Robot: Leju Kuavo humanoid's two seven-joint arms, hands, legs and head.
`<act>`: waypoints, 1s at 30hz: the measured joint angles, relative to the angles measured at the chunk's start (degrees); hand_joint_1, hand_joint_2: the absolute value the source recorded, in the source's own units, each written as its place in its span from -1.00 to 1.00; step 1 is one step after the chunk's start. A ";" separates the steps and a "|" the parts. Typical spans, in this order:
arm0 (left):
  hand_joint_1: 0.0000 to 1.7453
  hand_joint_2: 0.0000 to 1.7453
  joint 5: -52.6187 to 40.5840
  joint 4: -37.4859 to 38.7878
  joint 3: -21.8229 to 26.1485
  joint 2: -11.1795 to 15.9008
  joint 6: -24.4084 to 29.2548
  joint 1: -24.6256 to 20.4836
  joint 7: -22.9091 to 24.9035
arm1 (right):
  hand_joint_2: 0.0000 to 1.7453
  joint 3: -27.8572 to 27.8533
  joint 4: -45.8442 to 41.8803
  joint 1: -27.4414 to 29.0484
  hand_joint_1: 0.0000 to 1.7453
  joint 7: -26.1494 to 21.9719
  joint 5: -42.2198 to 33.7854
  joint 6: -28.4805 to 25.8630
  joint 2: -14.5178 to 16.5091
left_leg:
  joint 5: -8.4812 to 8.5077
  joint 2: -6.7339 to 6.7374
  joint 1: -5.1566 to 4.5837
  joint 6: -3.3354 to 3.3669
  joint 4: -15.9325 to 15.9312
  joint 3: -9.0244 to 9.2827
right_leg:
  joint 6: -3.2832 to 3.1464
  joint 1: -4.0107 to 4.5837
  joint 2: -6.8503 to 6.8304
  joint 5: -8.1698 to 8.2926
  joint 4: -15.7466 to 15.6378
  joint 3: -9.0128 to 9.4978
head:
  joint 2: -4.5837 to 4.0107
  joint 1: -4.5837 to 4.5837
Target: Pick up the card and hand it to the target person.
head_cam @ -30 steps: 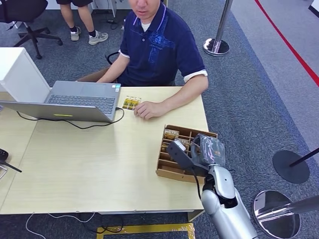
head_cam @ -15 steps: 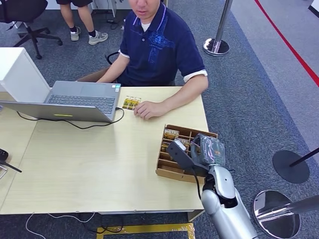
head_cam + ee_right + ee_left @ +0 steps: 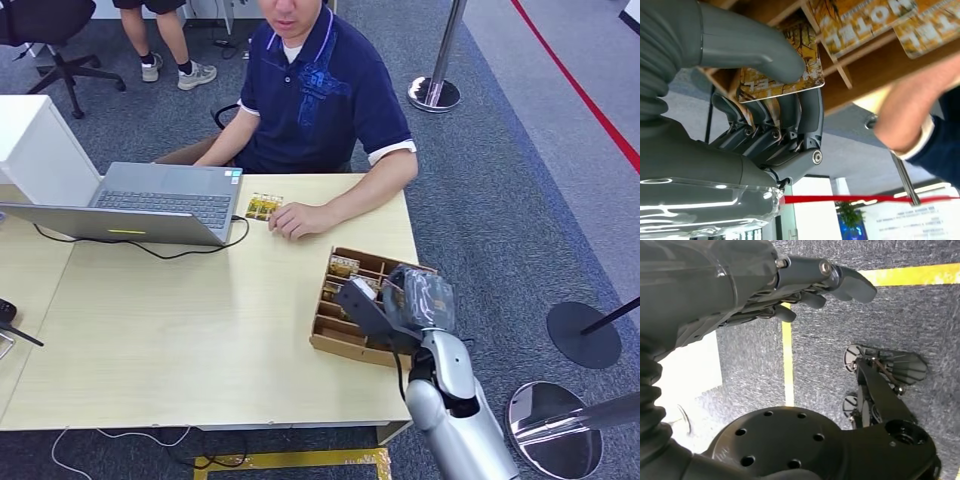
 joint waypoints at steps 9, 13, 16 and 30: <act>-1.00 1.00 0.17 -0.02 0.04 -0.01 0.00 0.05 -0.09 | 1.00 -0.16 -4.88 0.09 0.74 -0.60 -0.96 -1.12 -0.41 | 0.00 0.00 0.00 0.00 0.00 0.00 | 0.00 0.00 0.00 0.00 0.00 -0.02 | 0.00 0.02; -1.00 1.00 0.18 -0.02 0.07 -0.02 0.00 0.06 -0.09 | 1.00 -0.91 -9.43 0.13 0.74 -1.50 -1.54 -1.72 -0.62 | 0.00 0.00 0.00 0.00 0.00 -0.01 | 0.00 0.00 0.00 0.00 0.00 -0.02 | 0.00 0.02; -1.00 1.00 0.20 -0.02 0.07 -0.02 0.00 0.06 -0.10 | 1.00 -1.15 -11.14 0.05 0.74 -2.59 -2.48 -1.36 -0.68 | 0.00 0.00 0.00 0.00 0.00 -0.01 | 0.00 0.00 0.01 0.00 0.00 -0.01 | 0.00 0.02; -1.00 1.00 0.15 -0.02 0.04 -0.04 -0.02 -0.21 0.71 | 1.00 0.21 1.42 -10.74 0.74 -6.14 -10.01 4.18 2.38 | 0.08 0.00 0.02 -0.12 0.00 -0.03 | -0.09 0.01 0.03 0.06 0.12 -0.04 | 0.00 0.01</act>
